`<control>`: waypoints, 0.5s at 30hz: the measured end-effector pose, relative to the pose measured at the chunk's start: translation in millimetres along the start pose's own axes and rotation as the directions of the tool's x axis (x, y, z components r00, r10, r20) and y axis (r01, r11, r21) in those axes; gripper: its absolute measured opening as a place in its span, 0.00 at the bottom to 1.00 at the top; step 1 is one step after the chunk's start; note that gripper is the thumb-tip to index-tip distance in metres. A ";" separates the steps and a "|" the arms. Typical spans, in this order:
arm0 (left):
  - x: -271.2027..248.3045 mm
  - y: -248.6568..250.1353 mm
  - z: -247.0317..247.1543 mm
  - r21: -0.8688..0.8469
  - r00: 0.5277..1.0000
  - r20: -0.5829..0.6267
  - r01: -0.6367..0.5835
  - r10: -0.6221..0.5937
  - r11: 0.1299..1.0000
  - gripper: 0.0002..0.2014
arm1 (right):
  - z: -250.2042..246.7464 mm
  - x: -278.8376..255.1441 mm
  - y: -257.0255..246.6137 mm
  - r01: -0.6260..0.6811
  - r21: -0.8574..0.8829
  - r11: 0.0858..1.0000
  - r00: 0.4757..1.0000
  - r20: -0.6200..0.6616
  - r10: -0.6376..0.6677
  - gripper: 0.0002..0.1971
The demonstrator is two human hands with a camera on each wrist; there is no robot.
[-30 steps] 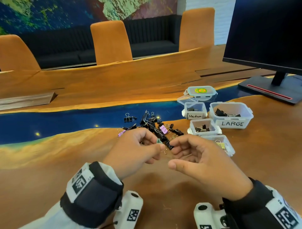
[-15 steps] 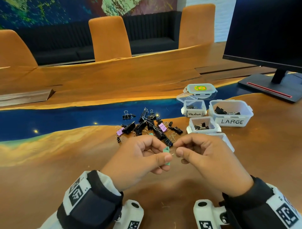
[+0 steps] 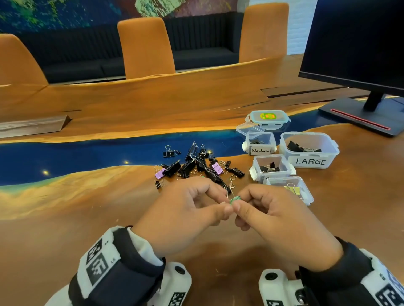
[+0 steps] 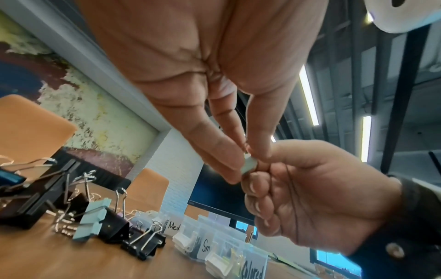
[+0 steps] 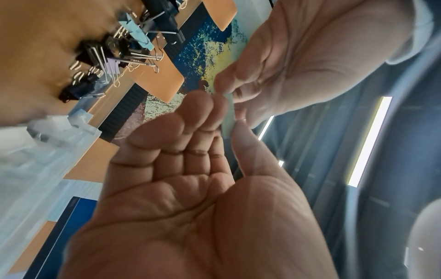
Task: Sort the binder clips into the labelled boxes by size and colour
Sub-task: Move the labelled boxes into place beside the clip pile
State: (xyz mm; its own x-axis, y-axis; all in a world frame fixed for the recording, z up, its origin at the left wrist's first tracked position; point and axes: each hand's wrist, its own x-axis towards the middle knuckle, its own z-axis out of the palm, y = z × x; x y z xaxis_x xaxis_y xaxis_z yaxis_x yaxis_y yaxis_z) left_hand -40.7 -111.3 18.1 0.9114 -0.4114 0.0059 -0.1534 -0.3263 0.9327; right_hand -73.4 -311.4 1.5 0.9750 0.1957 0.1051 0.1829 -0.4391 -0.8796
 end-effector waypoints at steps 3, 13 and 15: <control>3.9 0.5 -2.0 -0.210 0.993 -0.047 0.092 -0.104 0.973 0.10 | -0.8 -1.6 -4.0 0.021 -0.022 1.000 0.999 0.049 -0.020 0.06; 6.5 -8.4 -20.5 -0.176 0.986 -0.025 0.156 -0.163 0.972 0.02 | -70.8 20.6 4.1 -0.019 -0.494 0.869 1.000 -0.020 0.011 0.19; 7.2 -9.0 -21.7 -0.200 0.984 -0.037 0.163 -0.174 0.966 0.02 | -87.0 30.6 11.7 -0.082 -0.644 0.760 0.990 0.036 0.138 0.25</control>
State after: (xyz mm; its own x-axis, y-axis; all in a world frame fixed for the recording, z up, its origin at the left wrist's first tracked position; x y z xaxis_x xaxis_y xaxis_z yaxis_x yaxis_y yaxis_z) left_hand -24.5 -92.9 17.6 0.9376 -0.3168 -0.1433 0.0771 -0.2125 0.9741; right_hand -30.5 -386.8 34.8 0.9858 0.1648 -0.0337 0.1400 -0.9149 -0.3787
